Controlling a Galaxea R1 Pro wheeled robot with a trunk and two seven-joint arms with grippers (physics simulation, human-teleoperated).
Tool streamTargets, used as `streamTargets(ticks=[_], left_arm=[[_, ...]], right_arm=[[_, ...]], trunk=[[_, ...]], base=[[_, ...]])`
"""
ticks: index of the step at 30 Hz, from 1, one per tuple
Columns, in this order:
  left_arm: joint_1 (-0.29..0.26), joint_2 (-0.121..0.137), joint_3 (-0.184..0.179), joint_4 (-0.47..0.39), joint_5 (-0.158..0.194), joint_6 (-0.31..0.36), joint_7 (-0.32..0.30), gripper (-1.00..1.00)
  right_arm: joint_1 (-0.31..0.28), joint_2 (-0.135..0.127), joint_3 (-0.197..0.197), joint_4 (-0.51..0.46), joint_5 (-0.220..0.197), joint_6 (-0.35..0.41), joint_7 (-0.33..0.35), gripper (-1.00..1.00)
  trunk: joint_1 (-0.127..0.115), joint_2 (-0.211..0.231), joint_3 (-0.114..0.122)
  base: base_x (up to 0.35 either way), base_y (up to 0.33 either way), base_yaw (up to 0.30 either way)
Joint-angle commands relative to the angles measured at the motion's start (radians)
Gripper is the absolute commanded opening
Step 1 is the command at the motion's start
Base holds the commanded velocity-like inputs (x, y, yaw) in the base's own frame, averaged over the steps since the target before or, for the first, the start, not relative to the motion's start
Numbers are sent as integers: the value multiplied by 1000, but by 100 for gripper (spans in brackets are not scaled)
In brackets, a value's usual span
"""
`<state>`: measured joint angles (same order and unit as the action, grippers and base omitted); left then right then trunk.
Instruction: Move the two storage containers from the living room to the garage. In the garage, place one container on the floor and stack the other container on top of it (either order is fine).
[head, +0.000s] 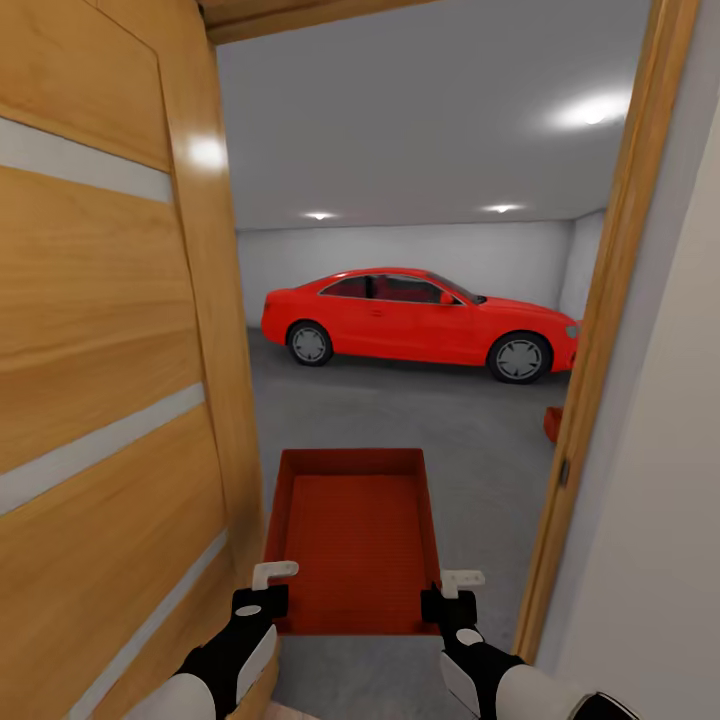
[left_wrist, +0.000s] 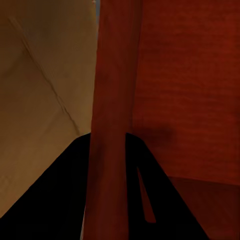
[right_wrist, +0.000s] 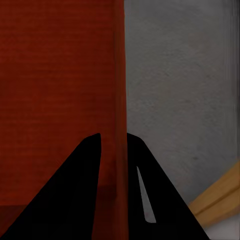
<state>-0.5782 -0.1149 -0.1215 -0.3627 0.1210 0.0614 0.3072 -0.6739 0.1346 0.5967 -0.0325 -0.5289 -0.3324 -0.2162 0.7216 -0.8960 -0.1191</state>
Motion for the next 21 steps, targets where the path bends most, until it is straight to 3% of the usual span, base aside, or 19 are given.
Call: streamTargets(ticks=[1, 15, 21], left_arm=[[0, 6, -15, -2, 22, 6, 9, -100], [0, 5, -14, -5, 22, 6, 9, -100], [0, 4, -14, -6, 22, 6, 9, -100]], right_arm=[[-1, -3, -21, -3, 13, 3, 1, -100], [-1, -3, -21, -3, 13, 3, 1, -100], [-1, -3, -21, -3, 13, 3, 1, -100]], trunk=[[1, -1, -1], [1, -1, 6], [1, -1, 7]], base=[[249, 231, -248], [246, 227, -249], [77, 66, -81]])
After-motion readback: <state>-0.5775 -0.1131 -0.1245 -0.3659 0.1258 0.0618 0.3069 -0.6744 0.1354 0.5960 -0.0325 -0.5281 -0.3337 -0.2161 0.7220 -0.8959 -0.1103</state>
